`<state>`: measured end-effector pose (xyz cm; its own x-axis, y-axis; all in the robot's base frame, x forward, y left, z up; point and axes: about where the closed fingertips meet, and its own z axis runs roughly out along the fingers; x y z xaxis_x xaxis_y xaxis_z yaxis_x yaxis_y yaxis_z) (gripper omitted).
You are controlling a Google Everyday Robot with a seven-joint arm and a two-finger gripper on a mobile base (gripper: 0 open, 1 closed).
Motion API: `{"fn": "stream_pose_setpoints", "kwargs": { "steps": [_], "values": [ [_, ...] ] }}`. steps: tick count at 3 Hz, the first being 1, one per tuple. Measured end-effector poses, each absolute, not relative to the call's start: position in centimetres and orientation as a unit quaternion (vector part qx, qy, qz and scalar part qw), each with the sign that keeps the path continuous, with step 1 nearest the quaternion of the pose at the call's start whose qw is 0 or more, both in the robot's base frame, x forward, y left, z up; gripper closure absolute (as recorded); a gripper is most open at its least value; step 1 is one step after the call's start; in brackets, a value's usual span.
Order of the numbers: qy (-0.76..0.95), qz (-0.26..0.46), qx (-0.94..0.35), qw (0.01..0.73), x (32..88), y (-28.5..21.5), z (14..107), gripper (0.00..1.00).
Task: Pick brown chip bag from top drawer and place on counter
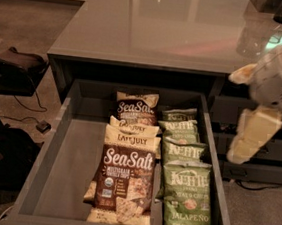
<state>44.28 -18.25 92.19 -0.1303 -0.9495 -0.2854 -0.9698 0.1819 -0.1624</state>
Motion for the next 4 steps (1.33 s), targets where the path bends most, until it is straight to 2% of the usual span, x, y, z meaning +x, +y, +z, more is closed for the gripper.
{"fn": "stream_pose_setpoints", "kwargs": {
  "steps": [1, 2, 4],
  "values": [
    [0.706, 0.109, -0.672, 0.197, 44.8, -12.6, 87.1, 0.00],
    [0.658, 0.139, -0.701, 0.239, 45.5, -7.5, 85.2, 0.00],
    [0.587, 0.145, -0.742, 0.289, 44.7, -1.0, 83.3, 0.00]
  ]
}}
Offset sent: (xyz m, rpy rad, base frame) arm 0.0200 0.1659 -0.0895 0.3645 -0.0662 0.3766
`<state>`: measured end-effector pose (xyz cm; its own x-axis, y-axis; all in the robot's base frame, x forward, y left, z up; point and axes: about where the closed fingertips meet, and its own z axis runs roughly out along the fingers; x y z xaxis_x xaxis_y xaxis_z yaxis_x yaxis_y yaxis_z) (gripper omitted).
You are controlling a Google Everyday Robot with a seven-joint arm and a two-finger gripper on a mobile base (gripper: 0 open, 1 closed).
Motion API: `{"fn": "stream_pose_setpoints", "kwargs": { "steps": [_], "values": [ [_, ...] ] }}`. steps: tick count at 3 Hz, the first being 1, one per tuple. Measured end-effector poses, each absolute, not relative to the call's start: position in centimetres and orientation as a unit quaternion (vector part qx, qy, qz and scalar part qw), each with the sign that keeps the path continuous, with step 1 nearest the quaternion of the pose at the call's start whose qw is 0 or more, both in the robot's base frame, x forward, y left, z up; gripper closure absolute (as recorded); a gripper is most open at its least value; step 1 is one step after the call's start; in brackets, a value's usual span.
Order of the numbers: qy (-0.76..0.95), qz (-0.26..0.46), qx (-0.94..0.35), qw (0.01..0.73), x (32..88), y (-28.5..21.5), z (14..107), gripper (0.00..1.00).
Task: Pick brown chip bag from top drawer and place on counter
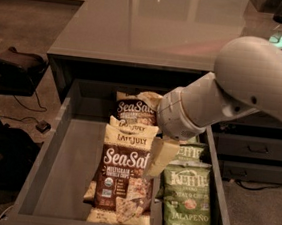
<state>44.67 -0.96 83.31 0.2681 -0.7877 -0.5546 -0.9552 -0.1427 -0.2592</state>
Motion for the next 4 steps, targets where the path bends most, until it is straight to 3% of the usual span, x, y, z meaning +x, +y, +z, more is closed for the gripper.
{"fn": "stream_pose_setpoints", "kwargs": {
  "steps": [4],
  "values": [
    [0.572, 0.164, -0.782, 0.186, 45.1, 5.1, 71.5, 0.00]
  ]
}}
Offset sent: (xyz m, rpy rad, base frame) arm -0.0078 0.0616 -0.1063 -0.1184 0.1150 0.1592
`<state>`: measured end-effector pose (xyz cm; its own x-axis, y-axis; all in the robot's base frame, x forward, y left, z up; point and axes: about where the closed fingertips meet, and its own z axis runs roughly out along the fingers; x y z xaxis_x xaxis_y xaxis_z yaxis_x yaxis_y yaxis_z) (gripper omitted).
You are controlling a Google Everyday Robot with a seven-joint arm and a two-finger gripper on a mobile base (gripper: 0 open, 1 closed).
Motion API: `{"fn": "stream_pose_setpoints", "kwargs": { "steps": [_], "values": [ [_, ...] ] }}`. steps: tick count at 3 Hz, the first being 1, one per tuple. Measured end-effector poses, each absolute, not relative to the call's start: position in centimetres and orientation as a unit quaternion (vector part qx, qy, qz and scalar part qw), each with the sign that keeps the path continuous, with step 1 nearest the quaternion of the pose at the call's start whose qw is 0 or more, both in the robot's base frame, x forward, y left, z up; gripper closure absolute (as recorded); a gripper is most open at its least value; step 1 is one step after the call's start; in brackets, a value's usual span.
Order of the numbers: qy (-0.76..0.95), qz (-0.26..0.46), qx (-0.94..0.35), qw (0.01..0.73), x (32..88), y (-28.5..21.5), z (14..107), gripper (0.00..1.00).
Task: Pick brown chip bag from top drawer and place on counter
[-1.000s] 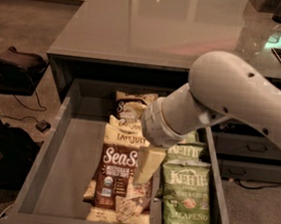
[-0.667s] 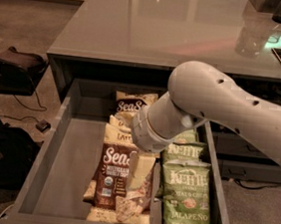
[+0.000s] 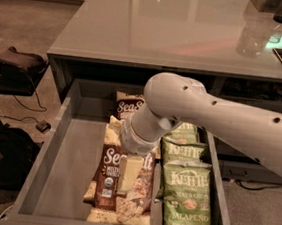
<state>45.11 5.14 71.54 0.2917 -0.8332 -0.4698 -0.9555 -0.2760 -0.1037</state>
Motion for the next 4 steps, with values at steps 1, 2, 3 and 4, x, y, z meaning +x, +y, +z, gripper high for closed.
{"fn": "stream_pose_setpoints", "kwargs": {
  "steps": [1, 2, 3, 4],
  "values": [
    [0.606, 0.155, -0.758, 0.184, 47.5, 4.7, 70.0, 0.00],
    [0.626, 0.152, -0.745, 0.171, 48.3, 4.3, 68.3, 0.00],
    [0.633, 0.155, -0.744, 0.151, 48.2, 4.3, 66.7, 0.00],
    [0.634, 0.164, -0.744, 0.132, 48.0, 4.3, 65.5, 0.00]
  ]
}}
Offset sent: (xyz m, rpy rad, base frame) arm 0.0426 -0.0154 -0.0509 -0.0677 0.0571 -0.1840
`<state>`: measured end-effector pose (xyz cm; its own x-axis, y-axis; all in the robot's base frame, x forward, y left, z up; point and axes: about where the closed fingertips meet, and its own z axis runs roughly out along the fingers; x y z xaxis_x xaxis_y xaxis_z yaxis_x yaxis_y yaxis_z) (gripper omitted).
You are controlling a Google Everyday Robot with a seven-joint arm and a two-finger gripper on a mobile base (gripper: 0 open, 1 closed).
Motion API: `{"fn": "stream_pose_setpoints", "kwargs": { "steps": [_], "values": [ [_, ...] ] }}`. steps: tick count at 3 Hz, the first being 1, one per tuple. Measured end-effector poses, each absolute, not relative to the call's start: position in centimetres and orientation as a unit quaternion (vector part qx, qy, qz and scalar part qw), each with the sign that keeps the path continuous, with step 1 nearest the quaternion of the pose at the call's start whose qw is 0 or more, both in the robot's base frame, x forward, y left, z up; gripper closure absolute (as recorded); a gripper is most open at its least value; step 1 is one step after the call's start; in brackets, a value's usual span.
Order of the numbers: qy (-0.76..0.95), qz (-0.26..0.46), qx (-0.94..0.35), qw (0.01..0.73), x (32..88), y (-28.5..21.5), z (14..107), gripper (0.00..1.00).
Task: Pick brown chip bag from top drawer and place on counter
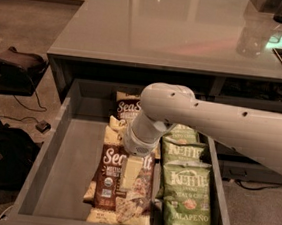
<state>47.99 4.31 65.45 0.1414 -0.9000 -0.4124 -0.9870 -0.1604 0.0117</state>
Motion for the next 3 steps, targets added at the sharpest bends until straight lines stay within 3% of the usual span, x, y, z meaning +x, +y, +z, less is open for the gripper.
{"fn": "stream_pose_setpoints", "kwargs": {
  "steps": [3],
  "values": [
    [0.658, 0.190, -0.715, 0.140, 47.8, 1.3, 67.0, 0.66]
  ]
}}
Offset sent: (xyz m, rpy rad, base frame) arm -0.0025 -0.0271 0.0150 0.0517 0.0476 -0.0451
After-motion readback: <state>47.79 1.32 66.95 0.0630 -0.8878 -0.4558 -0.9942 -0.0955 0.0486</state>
